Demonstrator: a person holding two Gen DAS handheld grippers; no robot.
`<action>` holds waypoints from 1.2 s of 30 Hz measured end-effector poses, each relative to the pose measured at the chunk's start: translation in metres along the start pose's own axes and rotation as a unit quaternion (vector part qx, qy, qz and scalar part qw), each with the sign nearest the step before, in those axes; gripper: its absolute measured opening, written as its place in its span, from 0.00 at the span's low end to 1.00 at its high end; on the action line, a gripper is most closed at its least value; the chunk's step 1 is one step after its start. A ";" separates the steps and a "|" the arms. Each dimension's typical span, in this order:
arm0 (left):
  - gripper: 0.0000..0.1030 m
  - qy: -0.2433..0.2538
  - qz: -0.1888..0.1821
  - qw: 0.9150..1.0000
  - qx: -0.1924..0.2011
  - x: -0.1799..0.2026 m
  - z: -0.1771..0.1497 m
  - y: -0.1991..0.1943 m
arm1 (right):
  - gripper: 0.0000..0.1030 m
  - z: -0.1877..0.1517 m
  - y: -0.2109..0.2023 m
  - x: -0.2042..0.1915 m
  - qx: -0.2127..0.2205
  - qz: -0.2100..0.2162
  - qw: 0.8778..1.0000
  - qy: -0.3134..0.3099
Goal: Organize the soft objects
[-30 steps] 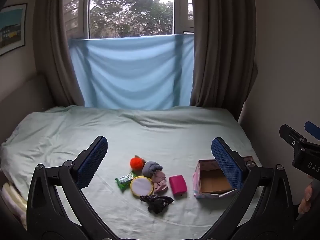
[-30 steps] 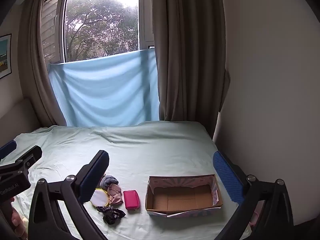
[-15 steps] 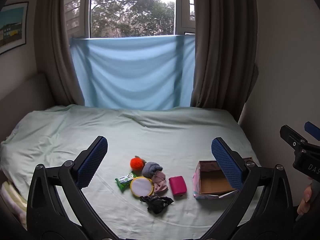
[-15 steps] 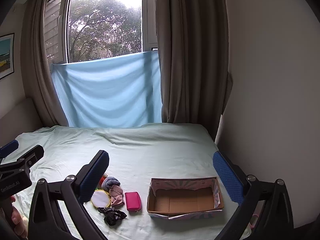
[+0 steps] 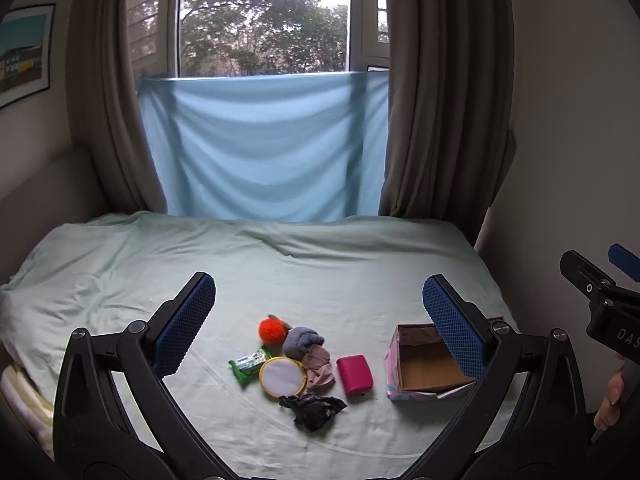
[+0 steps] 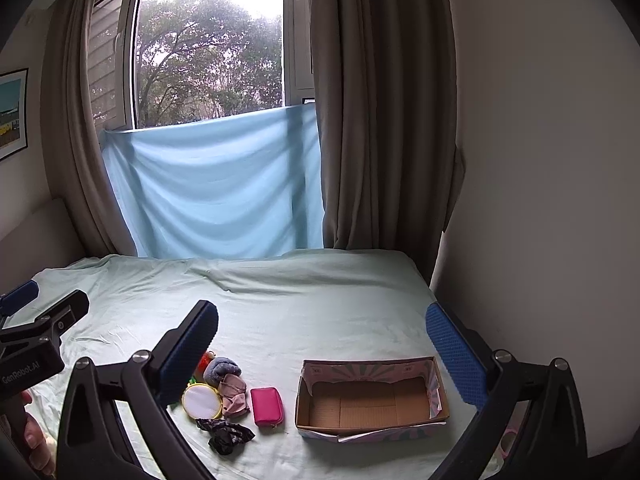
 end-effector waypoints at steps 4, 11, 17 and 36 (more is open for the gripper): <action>1.00 0.000 -0.002 1.000 0.000 0.000 0.001 0.000 | 1.00 -0.001 0.002 0.000 0.001 -0.002 1.000 0.002; 1.00 0.001 -0.006 1.000 -0.002 0.003 0.004 0.003 | 1.00 -0.002 0.001 -0.003 0.000 -0.007 1.000 0.003; 1.00 0.000 -0.007 1.000 -0.002 0.004 0.006 0.006 | 1.00 0.000 0.000 -0.003 0.000 -0.007 1.000 0.005; 1.00 0.003 -0.010 1.000 -0.002 0.006 0.007 0.007 | 1.00 0.000 -0.004 -0.002 0.007 -0.005 1.000 0.011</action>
Point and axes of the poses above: each gripper's, at about its wrist camera, not at the fingertips, and y roughly the way its jaws point, x to its right, z to its top, the point moved 8 cm from there along y, roughly the way its jaws point, and after that the axes turned 9 degrees about z, right-handed, at the moved point
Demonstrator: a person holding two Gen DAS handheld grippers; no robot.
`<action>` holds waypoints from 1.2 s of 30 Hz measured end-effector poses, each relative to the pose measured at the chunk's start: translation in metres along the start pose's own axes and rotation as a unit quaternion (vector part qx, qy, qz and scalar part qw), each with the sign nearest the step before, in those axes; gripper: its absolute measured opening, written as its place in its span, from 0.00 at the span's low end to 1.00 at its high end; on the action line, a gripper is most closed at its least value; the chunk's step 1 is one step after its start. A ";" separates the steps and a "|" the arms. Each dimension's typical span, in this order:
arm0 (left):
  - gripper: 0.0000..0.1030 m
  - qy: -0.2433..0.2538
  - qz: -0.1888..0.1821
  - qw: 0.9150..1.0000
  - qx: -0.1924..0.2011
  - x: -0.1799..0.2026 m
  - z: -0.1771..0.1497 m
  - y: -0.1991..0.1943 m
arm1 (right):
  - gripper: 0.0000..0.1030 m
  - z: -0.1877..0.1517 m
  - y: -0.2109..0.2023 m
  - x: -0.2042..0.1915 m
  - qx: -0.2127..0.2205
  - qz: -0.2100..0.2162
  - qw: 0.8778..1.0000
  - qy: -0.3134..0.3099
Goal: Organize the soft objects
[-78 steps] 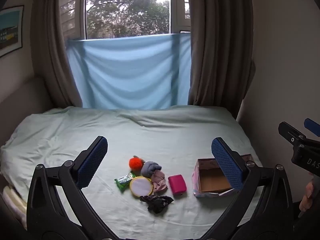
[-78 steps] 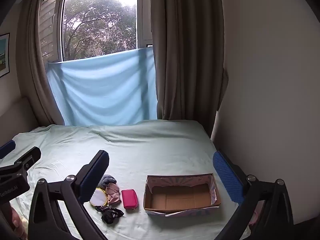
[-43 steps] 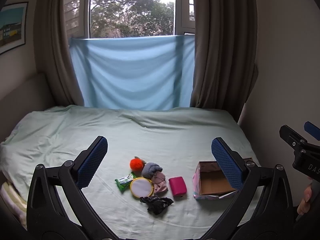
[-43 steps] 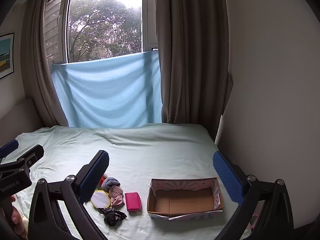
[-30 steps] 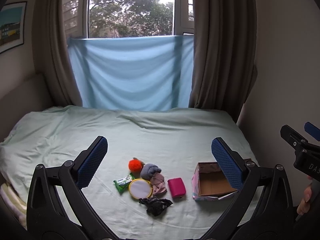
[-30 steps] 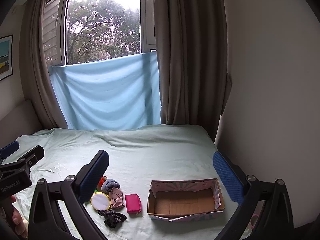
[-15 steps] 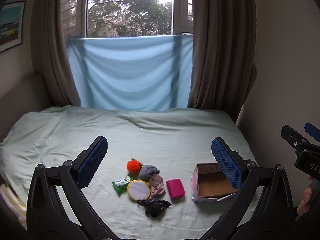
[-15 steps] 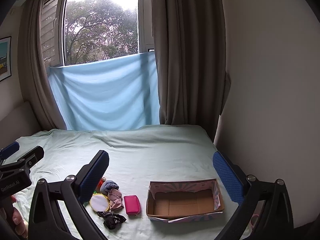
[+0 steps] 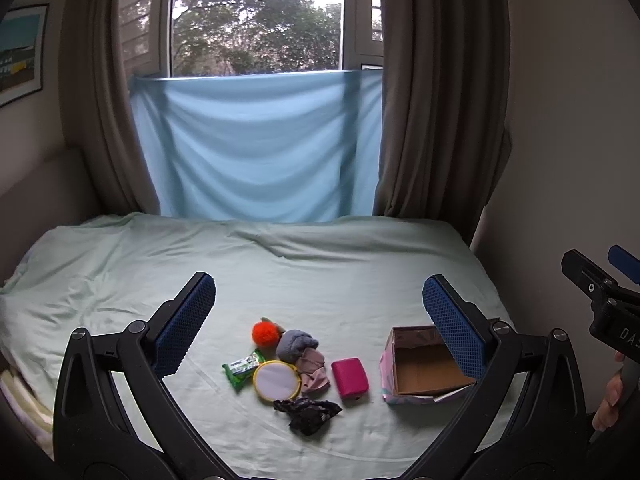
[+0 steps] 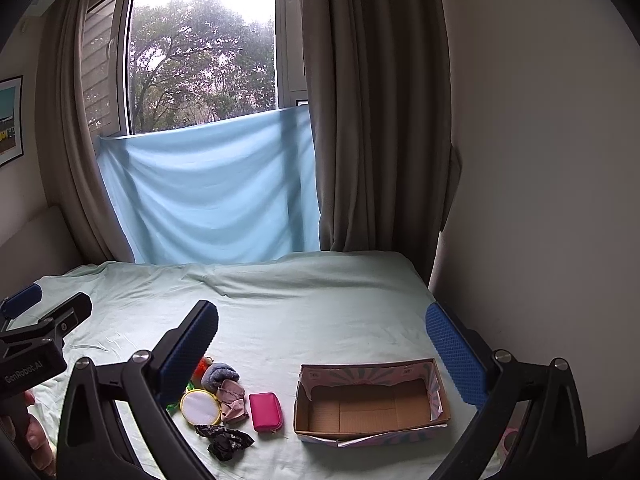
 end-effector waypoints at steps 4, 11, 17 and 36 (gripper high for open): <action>1.00 -0.001 -0.001 1.000 -0.001 -0.001 0.000 0.000 | 1.00 0.000 0.000 0.002 -0.002 0.000 1.000 0.004; 1.00 0.001 -0.003 1.000 -0.002 0.000 -0.002 0.000 | 1.00 0.001 0.000 0.004 -0.001 -0.001 1.000 0.008; 1.00 0.000 -0.004 1.000 0.001 0.002 -0.002 -0.001 | 1.00 0.001 -0.002 0.005 0.002 -0.001 1.000 0.008; 1.00 -0.031 0.032 0.999 -0.021 -0.055 -0.017 0.012 | 1.00 -0.008 0.018 -0.006 -0.023 0.045 0.999 -0.009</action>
Point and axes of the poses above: each gripper's, at about its wrist camera, not at the fingertips, and y roughly the way its jaws point, x to its right, z to its top, the point moved 8 cm from there along y, roughly the way its jaws point, and after that the axes turned 9 degrees about z, right-handed, at the moved point
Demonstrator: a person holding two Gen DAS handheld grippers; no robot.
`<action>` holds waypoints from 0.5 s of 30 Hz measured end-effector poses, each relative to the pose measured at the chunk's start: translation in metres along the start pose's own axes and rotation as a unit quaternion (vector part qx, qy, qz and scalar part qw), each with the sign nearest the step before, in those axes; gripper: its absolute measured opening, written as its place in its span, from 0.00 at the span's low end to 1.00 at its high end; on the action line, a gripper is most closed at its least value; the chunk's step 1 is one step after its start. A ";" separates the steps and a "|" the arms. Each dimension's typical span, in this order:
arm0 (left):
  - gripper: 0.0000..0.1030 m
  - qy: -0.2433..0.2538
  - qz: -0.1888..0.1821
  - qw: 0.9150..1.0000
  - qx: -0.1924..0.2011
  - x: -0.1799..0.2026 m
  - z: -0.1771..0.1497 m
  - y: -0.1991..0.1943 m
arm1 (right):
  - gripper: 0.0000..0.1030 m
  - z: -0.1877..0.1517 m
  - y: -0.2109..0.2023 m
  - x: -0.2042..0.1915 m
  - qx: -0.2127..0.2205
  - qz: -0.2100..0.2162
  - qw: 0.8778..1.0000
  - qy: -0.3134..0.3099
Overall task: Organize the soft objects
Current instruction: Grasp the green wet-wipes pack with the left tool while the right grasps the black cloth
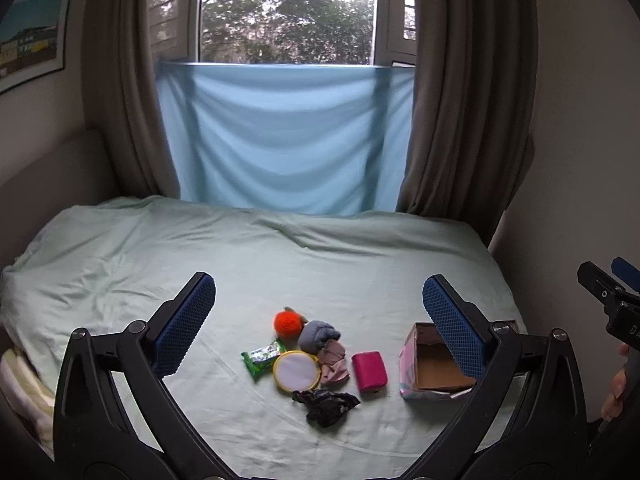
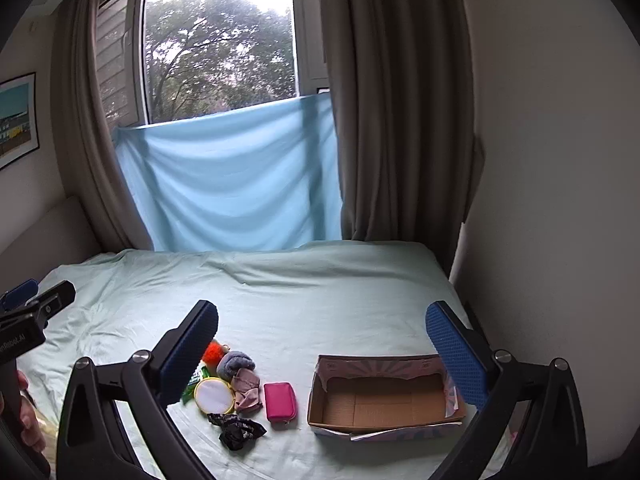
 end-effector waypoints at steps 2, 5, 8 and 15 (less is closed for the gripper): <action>1.00 0.000 0.002 1.000 -0.014 -0.015 -0.014 0.015 | 1.00 -0.010 0.010 -0.007 -0.009 0.004 1.000 -0.002; 1.00 0.008 -0.006 0.999 -0.041 -0.038 -0.039 0.041 | 1.00 -0.028 0.023 -0.020 -0.019 0.006 1.000 0.008; 1.00 0.023 -0.018 0.998 -0.063 -0.059 -0.061 0.072 | 1.00 -0.051 0.037 -0.038 -0.030 0.005 0.999 0.021; 1.00 0.093 -0.061 0.989 -0.098 -0.086 -0.110 0.156 | 1.00 -0.117 0.092 -0.087 -0.072 -0.006 0.996 0.057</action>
Point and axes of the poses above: each gripper's, at about its wrist camera, not at the fingertips, and y roughly the way its jaws point, x to its right, z to its top, the point moved 8 cm from there along y, roughly the way its jaws point, and after that the axes turned 9 degrees about z, right-handed, at the moved point
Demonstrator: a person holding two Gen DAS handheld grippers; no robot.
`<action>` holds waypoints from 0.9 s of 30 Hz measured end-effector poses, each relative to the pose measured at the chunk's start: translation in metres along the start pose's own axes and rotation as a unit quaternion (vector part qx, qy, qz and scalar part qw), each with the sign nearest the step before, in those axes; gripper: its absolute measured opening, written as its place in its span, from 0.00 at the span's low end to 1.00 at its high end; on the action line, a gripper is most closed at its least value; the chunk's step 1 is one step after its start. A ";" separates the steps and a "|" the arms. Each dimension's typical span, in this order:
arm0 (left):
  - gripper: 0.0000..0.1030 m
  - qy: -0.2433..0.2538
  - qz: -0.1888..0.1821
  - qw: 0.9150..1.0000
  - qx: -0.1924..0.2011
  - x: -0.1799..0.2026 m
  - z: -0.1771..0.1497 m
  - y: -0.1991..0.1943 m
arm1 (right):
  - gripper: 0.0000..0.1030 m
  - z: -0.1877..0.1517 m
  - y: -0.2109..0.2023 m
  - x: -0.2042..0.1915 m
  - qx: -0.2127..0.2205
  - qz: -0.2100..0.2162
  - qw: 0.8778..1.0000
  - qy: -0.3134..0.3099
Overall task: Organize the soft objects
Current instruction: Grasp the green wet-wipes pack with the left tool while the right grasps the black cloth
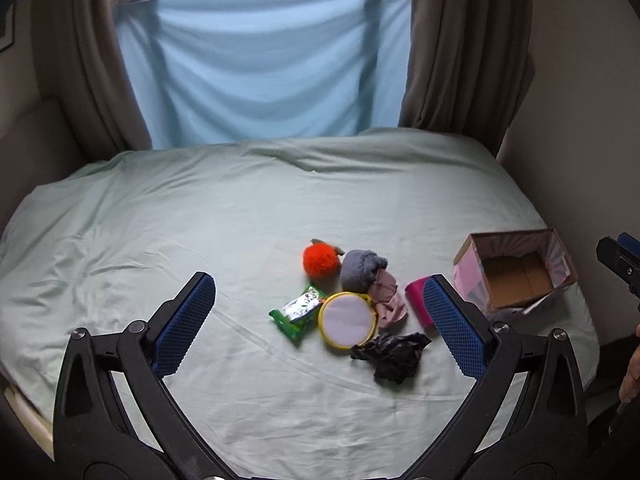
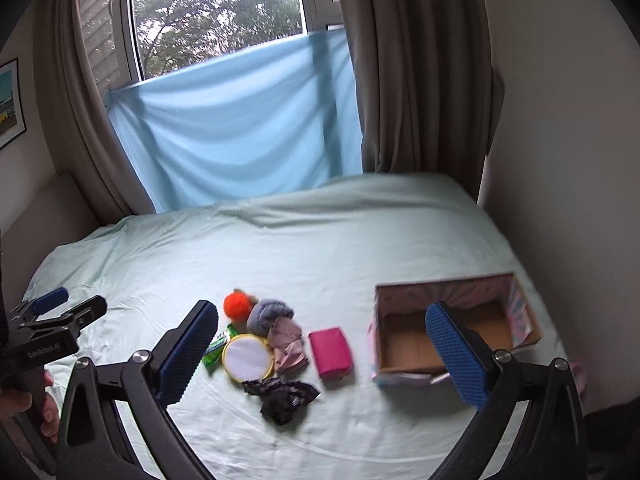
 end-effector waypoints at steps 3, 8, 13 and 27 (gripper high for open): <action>1.00 0.034 -0.015 0.999 -0.011 -0.008 -0.017 0.044 | 1.00 -0.028 0.030 -0.015 -0.012 -0.003 1.000 0.009; 1.00 0.081 -0.032 0.996 -0.032 -0.016 -0.049 0.119 | 1.00 -0.076 0.087 -0.029 -0.040 -0.014 0.999 0.025; 1.00 0.117 -0.052 0.991 -0.049 -0.014 -0.081 0.194 | 1.00 -0.127 0.144 -0.031 -0.071 -0.031 0.996 0.038; 0.84 0.171 -0.105 0.976 -0.084 0.010 -0.139 0.323 | 0.97 -0.221 0.256 -0.017 -0.121 -0.061 0.988 0.070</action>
Point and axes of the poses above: each gripper's, at about its wrist camera, not at the fingertips, and y roughly the way its jaws point, x to its right, z to its top, the point moved 8 cm from there along y, roughly the way its jaws point, and after that the axes turned 9 degrees about z, right-handed, at the moved point
